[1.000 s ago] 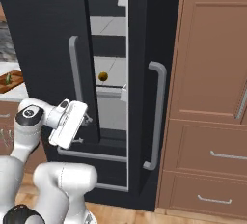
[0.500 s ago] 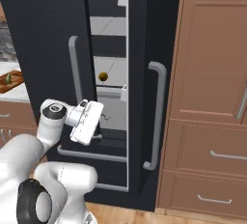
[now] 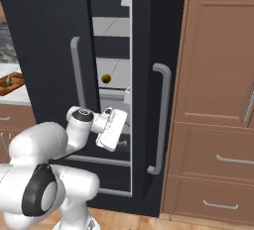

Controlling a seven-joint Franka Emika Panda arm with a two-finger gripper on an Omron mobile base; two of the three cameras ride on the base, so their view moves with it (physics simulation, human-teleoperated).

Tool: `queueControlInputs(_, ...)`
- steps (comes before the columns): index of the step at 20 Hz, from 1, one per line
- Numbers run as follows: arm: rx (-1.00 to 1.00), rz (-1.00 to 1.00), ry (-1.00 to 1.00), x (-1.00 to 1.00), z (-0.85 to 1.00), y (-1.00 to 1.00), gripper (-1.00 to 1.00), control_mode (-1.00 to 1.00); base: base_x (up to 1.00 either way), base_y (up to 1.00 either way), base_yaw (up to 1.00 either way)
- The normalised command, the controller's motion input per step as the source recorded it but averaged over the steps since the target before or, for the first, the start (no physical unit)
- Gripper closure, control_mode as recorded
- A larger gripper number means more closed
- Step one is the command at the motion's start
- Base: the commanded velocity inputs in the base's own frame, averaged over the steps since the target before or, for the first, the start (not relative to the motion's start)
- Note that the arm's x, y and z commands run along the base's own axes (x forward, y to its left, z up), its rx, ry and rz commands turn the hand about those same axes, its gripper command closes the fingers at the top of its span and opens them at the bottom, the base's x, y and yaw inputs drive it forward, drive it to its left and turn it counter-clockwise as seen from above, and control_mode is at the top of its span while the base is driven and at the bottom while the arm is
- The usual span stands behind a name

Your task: Retrieve a lemon from the fridge and place it on the cutting board with the fish.

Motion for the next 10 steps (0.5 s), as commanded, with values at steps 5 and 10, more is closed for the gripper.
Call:
queueControlInputs(5,-0.11,-0.01,0.24,-0.01,0.0,-1.0,-1.0,-1.0,0.0,0.0,0.0)
queueControlInputs(10,-0.12,-0.04,0.23,-0.04,0.0,-1.0,-1.0,-1.0,0.0,0.0,0.0)
